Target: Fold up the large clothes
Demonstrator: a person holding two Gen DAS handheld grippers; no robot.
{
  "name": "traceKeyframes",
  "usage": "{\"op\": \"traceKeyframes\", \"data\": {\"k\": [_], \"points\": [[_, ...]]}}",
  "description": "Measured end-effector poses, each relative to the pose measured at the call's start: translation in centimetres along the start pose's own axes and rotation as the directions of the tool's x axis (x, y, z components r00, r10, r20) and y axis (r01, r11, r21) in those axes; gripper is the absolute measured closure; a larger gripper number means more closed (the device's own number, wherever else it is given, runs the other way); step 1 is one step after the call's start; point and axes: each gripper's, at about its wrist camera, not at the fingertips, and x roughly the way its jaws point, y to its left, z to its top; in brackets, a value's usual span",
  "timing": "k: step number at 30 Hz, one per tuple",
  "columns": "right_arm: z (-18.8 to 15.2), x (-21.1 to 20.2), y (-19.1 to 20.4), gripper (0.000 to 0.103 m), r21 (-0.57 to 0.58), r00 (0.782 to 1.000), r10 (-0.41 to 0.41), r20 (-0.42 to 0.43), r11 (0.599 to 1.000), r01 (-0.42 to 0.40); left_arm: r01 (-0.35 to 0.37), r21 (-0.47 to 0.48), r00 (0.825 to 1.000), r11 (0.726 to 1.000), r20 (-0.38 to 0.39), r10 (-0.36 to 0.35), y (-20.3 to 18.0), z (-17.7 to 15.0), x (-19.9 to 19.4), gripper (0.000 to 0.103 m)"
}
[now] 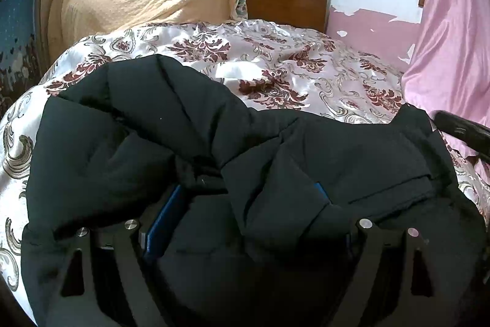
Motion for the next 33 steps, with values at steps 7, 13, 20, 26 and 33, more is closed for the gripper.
{"op": "traceKeyframes", "data": {"k": [7, 13, 20, 26, 33], "points": [[-3.7, 6.9, -1.7, 0.087, 0.021, 0.994, -0.023, -0.102, 0.999, 0.025, 0.044, -0.019, 0.999, 0.999, -0.008, -0.044, 0.2, 0.2, 0.5, 0.021], [-4.7, 8.2, -1.8, 0.087, 0.036, 0.996, -0.027, -0.085, 0.999, 0.03, 0.065, -0.029, 0.998, 0.997, 0.004, -0.065, 0.4, 0.3, 1.0, 0.021], [-5.2, 6.3, -2.1, 0.085, 0.064, 1.0, -0.021, 0.003, 0.998, 0.02, 0.167, -0.103, 0.981, 0.981, 0.118, -0.154, 2.1, 1.7, -3.4, 0.022], [-5.2, 4.3, -3.2, 0.084, 0.122, 0.997, -0.022, 0.078, 0.992, 0.012, 0.144, -0.176, 0.98, 0.974, 0.158, -0.117, 4.1, 2.9, -4.4, 0.02], [-5.2, 4.0, -3.0, 0.082, 0.099, 1.0, -0.013, 0.006, 0.995, 0.013, 0.015, -0.146, 0.999, 0.989, -0.034, -0.02, 3.6, 2.5, -1.5, 0.02]]}}
